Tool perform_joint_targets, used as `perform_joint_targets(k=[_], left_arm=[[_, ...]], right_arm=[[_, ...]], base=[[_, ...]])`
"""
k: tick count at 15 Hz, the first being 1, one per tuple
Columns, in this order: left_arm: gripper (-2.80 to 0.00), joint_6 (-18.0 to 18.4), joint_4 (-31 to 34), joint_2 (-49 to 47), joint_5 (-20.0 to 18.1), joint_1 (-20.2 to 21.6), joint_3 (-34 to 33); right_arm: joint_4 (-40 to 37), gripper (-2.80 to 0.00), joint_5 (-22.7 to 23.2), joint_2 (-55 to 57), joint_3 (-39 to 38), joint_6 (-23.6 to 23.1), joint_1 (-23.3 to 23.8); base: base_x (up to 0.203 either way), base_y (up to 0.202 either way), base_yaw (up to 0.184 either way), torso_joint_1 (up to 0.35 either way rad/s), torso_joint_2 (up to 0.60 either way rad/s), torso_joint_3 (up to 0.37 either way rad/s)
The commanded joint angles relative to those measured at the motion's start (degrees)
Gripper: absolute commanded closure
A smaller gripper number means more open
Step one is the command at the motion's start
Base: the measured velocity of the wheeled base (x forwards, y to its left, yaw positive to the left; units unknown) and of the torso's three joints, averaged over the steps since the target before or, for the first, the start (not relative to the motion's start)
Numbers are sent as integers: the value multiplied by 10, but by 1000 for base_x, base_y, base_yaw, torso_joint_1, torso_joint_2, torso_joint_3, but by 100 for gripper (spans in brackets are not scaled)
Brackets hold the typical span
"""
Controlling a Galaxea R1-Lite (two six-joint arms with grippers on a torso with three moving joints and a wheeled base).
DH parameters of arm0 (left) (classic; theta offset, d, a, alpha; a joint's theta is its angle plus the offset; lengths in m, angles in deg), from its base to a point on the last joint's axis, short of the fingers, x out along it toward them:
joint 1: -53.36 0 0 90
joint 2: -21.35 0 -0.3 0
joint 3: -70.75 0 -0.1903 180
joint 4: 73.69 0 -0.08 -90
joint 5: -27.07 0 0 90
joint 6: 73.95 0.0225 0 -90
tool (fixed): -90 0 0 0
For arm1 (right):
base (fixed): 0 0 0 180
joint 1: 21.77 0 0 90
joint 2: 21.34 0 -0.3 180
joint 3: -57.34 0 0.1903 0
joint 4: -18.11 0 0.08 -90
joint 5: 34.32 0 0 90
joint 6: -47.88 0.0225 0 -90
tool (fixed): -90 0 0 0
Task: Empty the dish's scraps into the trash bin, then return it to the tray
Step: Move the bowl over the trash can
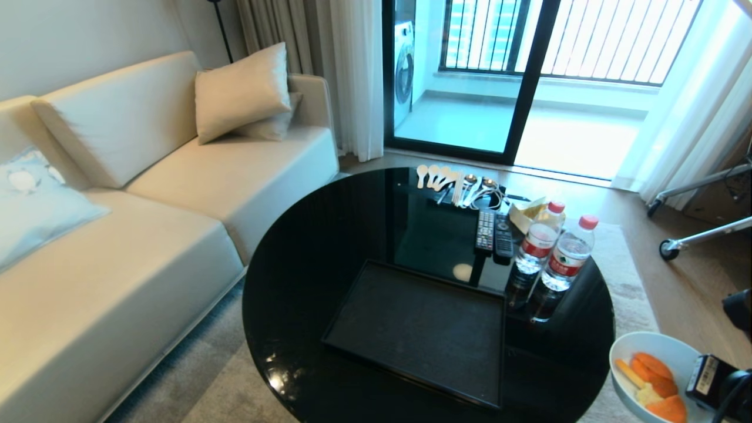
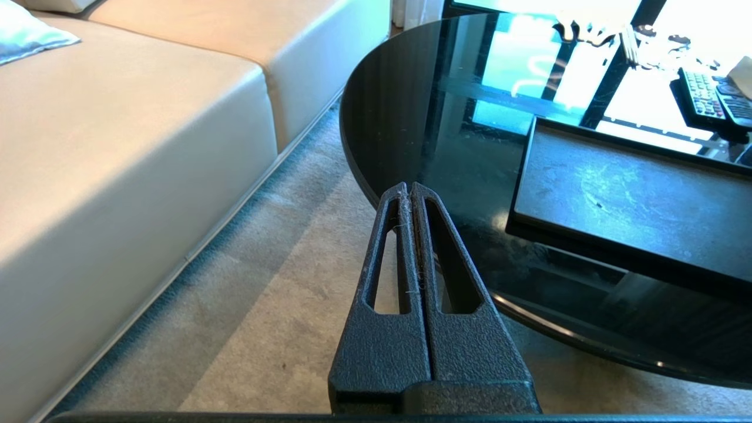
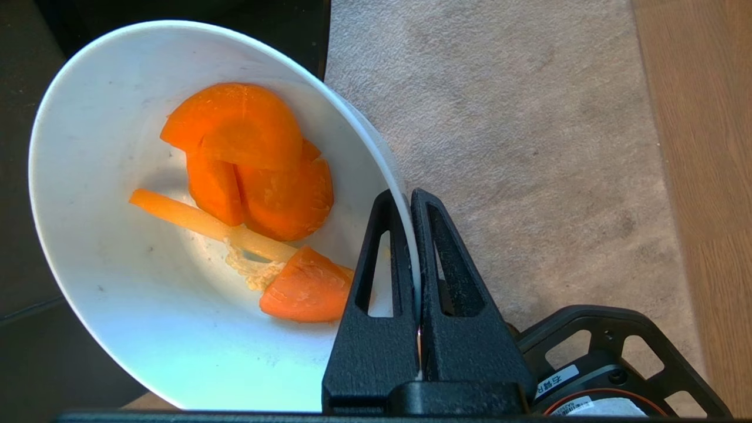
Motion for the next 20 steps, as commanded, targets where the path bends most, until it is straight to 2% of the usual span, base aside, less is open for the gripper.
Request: perform_joint_targets(k=[1,20], left_arm=[[0,0,0,0,0,0,0],[0,0,0,0,0,0,0]], right_arm=[[-1,0,-1,2,1,2,0],[-2,0,12,-1,-5,2,0]], base=[[0,0,0,0,0,0],[0,0,0,0,0,0]])
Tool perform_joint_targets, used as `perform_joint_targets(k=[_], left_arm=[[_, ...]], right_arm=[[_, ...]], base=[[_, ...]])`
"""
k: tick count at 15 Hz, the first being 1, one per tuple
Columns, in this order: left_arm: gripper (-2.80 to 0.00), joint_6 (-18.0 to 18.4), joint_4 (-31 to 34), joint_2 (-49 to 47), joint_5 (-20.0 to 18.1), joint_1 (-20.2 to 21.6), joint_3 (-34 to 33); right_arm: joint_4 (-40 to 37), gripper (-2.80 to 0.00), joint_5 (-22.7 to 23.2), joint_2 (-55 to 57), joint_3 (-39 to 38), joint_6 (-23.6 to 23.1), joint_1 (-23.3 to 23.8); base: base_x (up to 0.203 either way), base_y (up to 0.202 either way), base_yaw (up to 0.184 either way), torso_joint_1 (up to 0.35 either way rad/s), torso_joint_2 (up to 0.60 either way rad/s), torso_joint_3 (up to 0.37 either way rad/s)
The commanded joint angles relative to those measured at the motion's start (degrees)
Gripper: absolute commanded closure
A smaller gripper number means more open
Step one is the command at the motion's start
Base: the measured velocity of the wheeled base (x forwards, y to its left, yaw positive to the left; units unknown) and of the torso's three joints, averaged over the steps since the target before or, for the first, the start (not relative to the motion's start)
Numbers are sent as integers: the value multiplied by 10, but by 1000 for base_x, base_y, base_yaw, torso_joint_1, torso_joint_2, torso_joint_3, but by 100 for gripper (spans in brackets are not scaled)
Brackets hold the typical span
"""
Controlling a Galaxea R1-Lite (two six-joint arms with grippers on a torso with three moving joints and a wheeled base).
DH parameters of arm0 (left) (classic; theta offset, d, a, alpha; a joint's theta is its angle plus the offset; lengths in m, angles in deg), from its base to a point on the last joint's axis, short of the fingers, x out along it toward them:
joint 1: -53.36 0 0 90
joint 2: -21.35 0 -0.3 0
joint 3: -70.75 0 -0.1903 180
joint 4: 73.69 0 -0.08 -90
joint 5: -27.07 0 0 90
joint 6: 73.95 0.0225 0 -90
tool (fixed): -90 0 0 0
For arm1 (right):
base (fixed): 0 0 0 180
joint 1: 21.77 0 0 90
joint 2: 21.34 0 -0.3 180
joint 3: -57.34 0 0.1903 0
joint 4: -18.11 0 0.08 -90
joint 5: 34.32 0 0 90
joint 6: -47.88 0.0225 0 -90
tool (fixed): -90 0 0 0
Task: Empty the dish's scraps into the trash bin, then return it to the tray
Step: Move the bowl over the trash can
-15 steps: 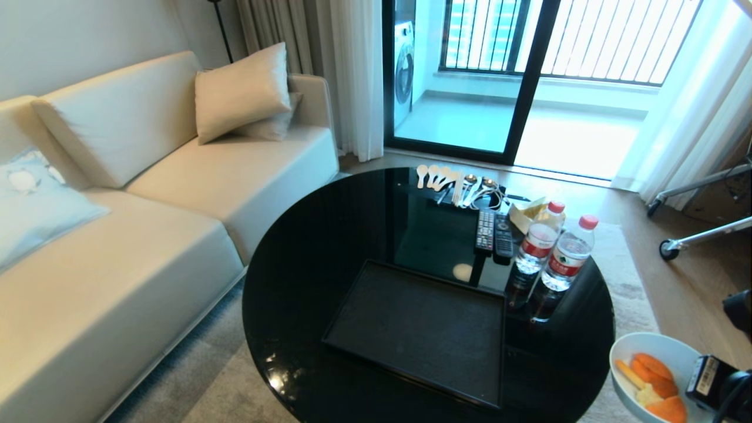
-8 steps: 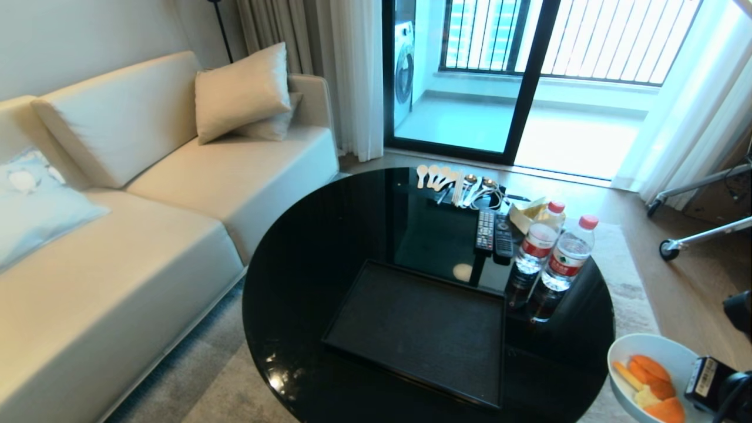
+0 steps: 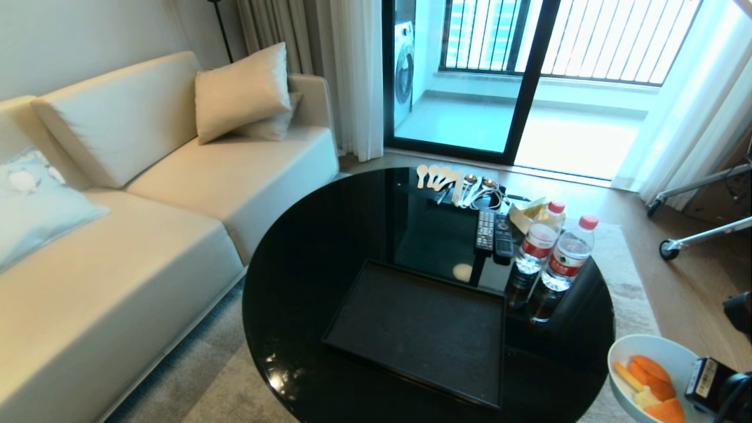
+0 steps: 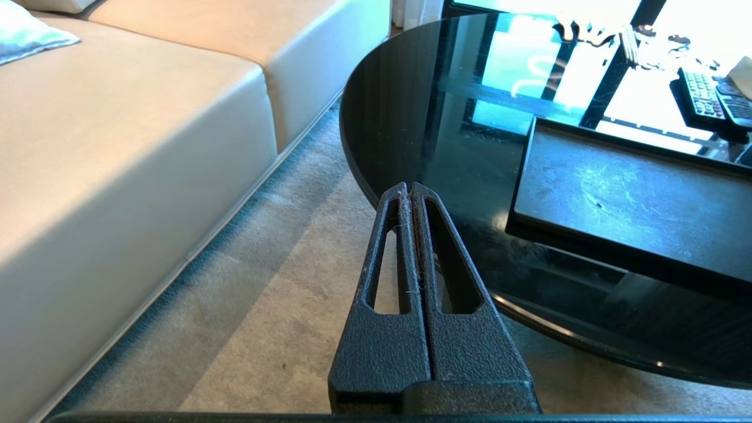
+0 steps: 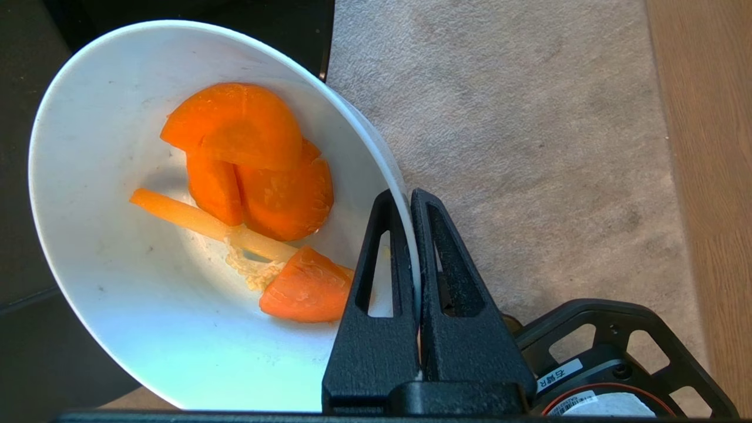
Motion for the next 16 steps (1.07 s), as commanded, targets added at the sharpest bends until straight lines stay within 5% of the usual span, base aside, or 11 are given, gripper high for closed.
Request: perform_joint_targets(k=[1,16], left_arm=[[0,0,0,0,0,0,0],[0,0,0,0,0,0,0]], right_arm=[[-2,0,0,0,0,3,0],[-7,0,0,-12,-6,2,-2]], base=[[0,0,0,0,0,0],[0,0,0,0,0,0]])
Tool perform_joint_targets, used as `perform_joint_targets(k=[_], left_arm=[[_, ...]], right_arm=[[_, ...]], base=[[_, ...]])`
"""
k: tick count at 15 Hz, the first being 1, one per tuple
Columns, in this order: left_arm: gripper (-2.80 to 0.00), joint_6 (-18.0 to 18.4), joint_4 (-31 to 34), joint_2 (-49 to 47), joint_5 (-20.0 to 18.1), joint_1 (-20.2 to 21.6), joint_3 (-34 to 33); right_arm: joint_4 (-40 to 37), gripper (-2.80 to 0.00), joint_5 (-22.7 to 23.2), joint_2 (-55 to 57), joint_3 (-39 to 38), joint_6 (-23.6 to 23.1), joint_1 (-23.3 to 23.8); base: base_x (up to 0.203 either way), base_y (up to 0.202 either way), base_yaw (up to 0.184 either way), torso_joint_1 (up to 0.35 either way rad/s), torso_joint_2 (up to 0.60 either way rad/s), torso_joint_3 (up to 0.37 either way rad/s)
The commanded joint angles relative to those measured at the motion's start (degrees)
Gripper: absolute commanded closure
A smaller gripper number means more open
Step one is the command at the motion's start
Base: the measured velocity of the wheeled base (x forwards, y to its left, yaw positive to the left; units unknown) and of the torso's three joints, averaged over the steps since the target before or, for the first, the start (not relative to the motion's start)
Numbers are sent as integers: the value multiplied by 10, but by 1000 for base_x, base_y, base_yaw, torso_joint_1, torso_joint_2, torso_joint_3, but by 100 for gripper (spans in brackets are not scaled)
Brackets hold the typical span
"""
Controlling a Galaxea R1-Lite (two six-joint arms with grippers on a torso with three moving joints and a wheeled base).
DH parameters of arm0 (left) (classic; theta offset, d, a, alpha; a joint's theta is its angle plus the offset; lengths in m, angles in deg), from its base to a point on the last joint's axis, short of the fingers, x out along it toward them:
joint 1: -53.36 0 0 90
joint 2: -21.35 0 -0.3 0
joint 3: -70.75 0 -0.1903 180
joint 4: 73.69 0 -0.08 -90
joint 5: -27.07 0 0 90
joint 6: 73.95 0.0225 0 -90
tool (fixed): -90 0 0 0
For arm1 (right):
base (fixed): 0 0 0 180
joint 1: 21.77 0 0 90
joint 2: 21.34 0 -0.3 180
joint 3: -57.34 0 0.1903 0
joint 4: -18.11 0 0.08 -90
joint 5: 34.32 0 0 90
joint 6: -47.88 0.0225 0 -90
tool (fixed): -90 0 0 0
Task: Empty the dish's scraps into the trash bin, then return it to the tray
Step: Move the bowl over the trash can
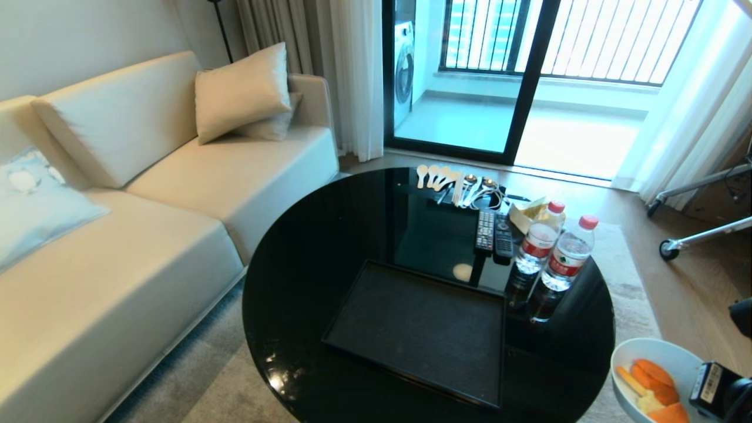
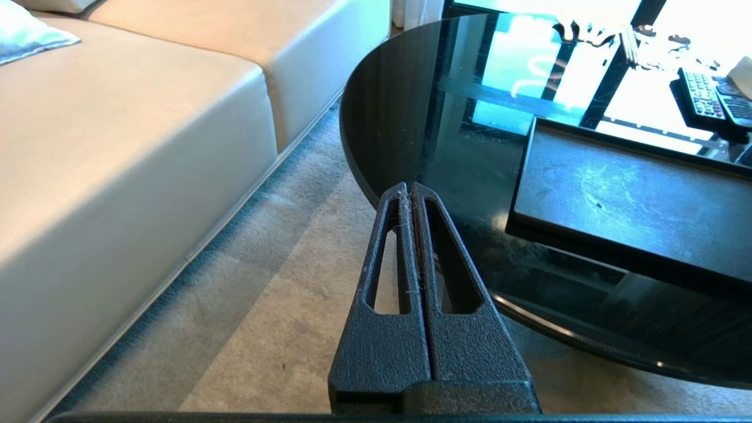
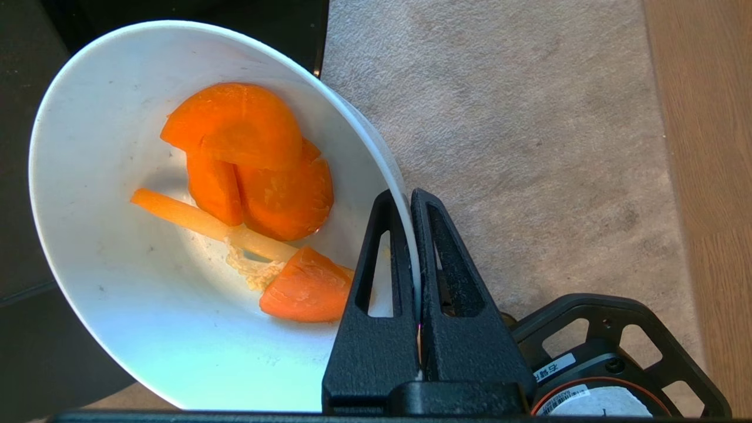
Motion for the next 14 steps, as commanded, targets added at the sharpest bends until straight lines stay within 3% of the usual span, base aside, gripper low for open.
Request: perform_joint_targets(k=[1,14], left_arm=[[0,0,0,0,0,0,0],[0,0,0,0,0,0,0]], right_arm=[[0,0,0,1,0,3,-1],[1,0,-1,2,-4,0,-12]], base=[[0,0,0,0,0,0],[0,0,0,0,0,0]])
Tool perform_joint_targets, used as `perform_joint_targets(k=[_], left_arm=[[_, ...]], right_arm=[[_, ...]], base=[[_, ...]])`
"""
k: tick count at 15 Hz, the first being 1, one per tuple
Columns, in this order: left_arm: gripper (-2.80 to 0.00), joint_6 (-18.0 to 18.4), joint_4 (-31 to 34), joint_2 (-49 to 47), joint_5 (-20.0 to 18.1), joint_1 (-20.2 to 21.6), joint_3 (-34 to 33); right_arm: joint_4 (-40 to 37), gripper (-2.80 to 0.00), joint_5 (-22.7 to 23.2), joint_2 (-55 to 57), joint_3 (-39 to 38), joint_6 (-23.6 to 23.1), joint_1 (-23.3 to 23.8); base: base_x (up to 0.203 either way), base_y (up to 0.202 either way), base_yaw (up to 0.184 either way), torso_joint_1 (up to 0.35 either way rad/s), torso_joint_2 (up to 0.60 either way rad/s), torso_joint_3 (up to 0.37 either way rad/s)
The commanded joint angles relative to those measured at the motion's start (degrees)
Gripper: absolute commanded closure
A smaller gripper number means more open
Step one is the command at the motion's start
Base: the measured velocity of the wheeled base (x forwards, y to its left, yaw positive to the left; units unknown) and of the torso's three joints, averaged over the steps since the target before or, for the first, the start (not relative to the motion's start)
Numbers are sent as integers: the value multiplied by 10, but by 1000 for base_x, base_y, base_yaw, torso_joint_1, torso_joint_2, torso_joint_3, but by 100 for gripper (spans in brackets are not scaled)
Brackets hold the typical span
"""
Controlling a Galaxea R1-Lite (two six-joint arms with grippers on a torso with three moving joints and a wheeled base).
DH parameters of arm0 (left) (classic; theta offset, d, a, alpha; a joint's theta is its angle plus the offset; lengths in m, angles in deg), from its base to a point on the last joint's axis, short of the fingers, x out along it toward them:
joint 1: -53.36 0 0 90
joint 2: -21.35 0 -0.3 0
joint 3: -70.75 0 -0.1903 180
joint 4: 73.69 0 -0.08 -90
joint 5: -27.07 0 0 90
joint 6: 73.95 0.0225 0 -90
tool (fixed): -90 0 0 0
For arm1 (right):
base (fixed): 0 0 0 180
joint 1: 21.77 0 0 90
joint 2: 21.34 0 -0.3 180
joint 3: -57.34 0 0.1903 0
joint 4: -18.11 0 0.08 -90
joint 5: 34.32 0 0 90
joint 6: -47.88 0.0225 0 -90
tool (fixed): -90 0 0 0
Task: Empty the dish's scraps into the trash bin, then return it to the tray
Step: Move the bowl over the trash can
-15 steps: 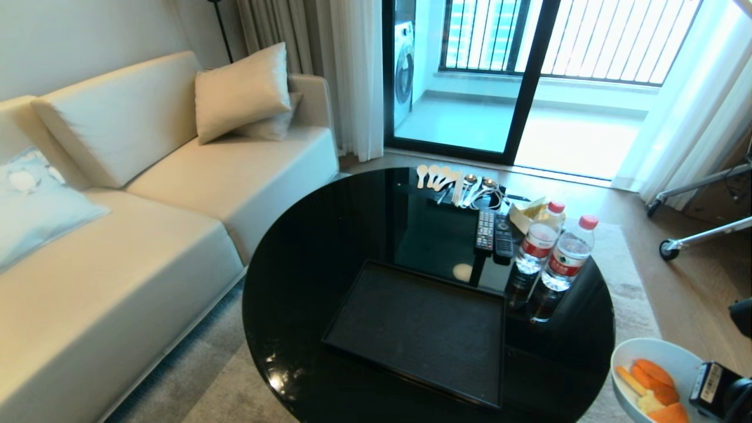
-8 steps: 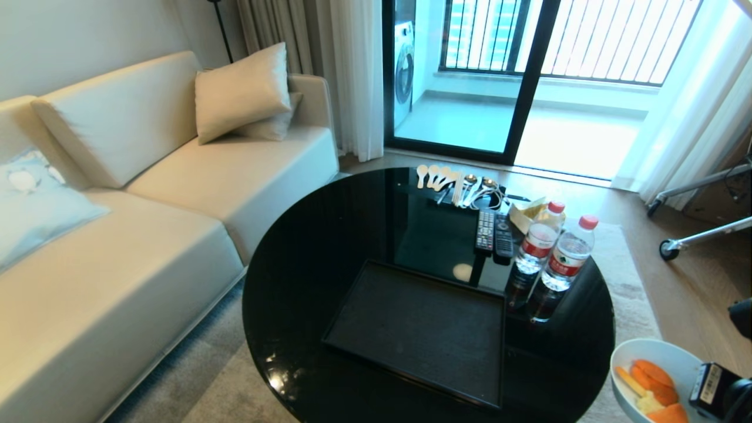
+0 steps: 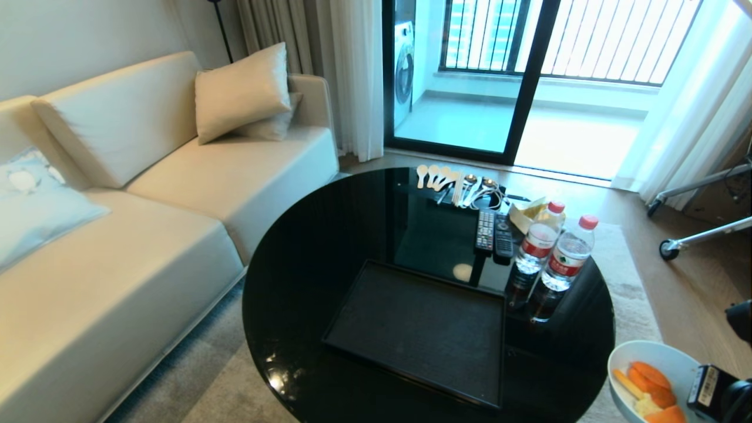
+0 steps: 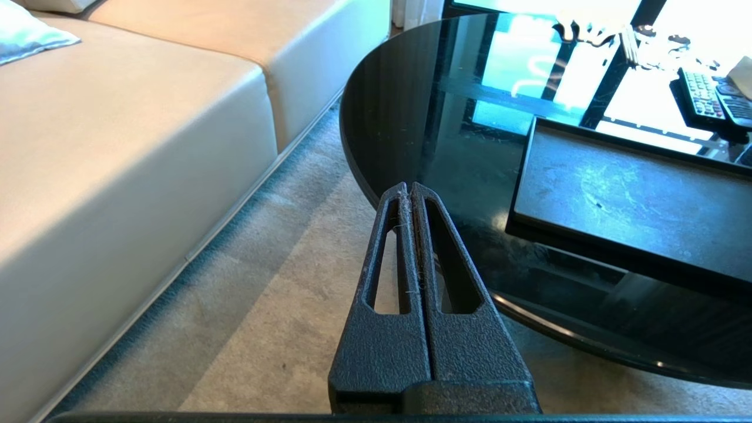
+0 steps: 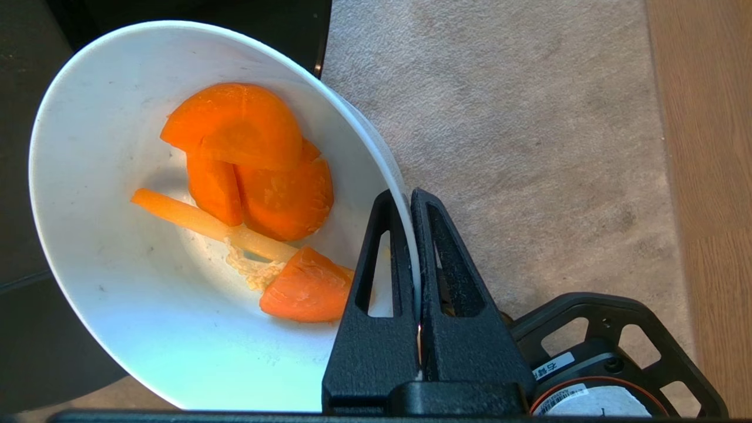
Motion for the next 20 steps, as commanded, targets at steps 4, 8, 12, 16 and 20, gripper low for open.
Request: perform_joint_targets(k=[4,8,12,16,20], left_arm=[[0,-1,0,0,0,0,0],[0,-1,0,0,0,0,0],[0,-1,0,0,0,0,0],[0,-1,0,0,0,0,0],[0,-1,0,0,0,0,0]], right_arm=[[0,0,0,0,-1,4,-1],[-1,0,0,-2,-6,4,-1],[0,0,0,-2,-8,4,-1],[-1,0,0,-9,-11,4,-1],[-2,0,0,-10,-13,3,-1]], base=[[0,0,0,0,0,0],[0,0,0,0,0,0],[0,0,0,0,0,0],[-124,0,0,4,-1,4],[-187,0,1,0,4,-1]])
